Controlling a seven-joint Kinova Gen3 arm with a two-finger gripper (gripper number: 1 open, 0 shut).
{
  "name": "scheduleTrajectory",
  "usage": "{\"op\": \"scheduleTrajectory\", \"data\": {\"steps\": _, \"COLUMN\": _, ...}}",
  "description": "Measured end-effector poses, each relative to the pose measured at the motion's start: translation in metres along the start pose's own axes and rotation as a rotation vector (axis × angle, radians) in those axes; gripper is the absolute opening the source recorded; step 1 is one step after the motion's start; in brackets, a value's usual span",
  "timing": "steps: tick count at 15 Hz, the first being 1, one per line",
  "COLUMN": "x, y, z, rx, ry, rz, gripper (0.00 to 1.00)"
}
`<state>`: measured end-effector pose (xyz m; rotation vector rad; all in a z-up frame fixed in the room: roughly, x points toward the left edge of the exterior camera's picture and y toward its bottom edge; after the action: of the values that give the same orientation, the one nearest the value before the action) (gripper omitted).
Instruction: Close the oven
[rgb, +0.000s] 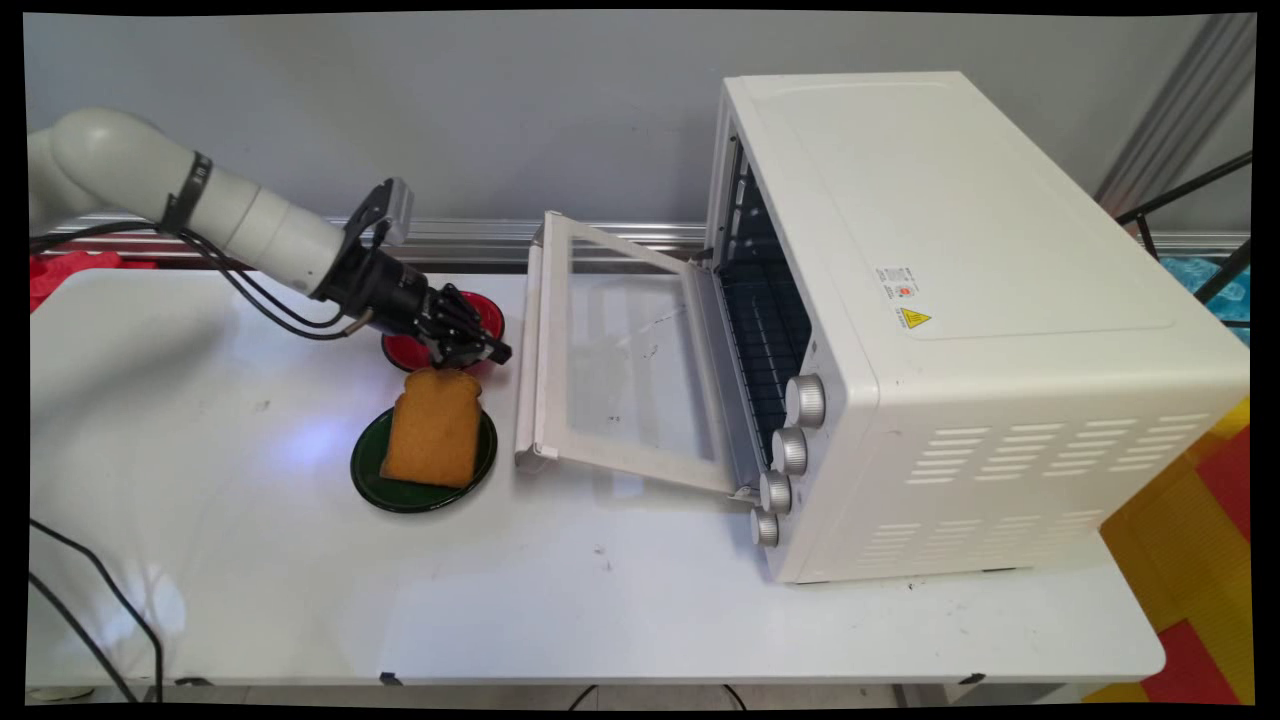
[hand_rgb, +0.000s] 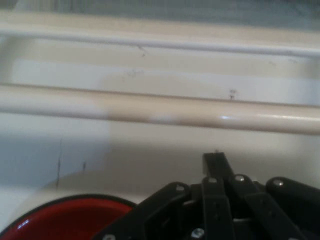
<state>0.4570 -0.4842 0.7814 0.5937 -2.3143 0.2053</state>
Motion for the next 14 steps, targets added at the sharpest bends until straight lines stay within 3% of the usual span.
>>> {"op": "scheduleTrajectory", "data": {"steps": 14, "x": 0.029, "y": -0.009, "z": 0.002, "rx": -0.027, "ry": 0.138, "rz": 0.006, "gripper": 0.00}}
